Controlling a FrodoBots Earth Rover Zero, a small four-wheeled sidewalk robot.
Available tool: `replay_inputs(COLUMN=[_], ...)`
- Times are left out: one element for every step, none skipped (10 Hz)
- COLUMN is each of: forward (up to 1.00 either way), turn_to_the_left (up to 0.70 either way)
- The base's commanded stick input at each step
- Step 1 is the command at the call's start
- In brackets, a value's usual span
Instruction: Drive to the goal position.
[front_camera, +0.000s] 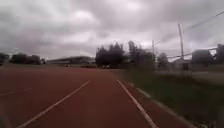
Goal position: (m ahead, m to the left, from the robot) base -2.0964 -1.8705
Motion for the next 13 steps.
replay_inputs(forward=[0.70,0.70,0.70,0.70,0.70,0.70,0.70,0.70,0.70,0.70,0.70,0.70,0.70], turn_to_the_left=[-0.16,-0.04,0.00,0.00,0.00,0.00,0.00,0.00,0.00,0.00,0.00,0.00,0.00])
